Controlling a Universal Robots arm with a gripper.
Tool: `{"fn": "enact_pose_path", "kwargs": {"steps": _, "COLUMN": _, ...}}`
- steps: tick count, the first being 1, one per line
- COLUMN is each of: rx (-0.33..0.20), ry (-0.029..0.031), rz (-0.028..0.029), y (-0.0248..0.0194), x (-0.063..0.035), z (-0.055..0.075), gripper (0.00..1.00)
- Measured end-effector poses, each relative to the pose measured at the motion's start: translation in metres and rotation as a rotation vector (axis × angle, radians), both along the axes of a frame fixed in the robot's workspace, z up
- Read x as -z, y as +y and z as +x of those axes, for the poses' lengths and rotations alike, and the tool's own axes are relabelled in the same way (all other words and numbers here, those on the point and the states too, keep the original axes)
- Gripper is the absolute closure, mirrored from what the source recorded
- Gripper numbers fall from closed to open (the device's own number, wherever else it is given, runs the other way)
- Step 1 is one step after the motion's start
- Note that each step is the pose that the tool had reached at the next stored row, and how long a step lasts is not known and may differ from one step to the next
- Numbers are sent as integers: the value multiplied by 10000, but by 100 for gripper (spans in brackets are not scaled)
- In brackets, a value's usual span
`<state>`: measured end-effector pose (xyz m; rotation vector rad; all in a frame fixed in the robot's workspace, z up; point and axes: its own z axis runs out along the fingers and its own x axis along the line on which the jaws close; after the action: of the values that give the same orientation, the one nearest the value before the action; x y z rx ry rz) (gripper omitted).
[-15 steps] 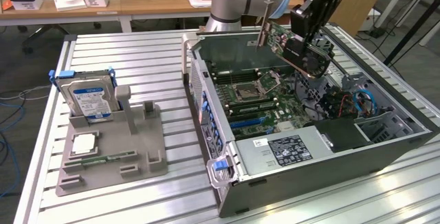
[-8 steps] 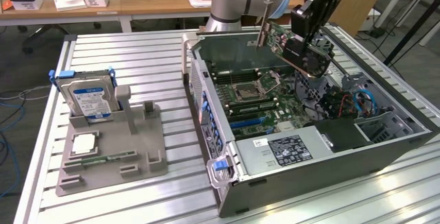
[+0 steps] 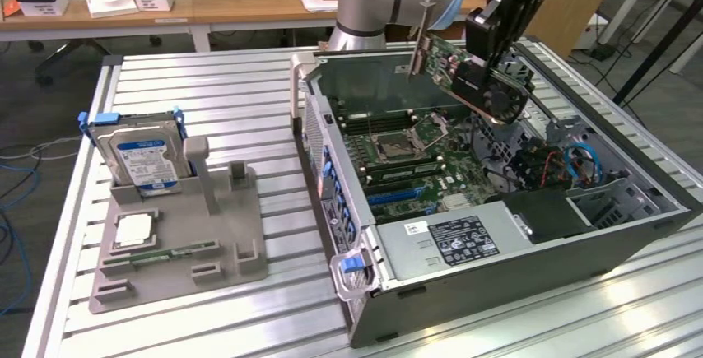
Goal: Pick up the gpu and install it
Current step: 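Insert the gpu into the slot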
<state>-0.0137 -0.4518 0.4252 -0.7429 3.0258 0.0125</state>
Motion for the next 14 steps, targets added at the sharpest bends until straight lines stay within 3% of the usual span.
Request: {"fn": "enact_pose_path", "kwargs": {"steps": 14, "rx": -346, "ry": 0, "rz": 0, "y": 0, "x": 0, "z": 0, "gripper": 74}}
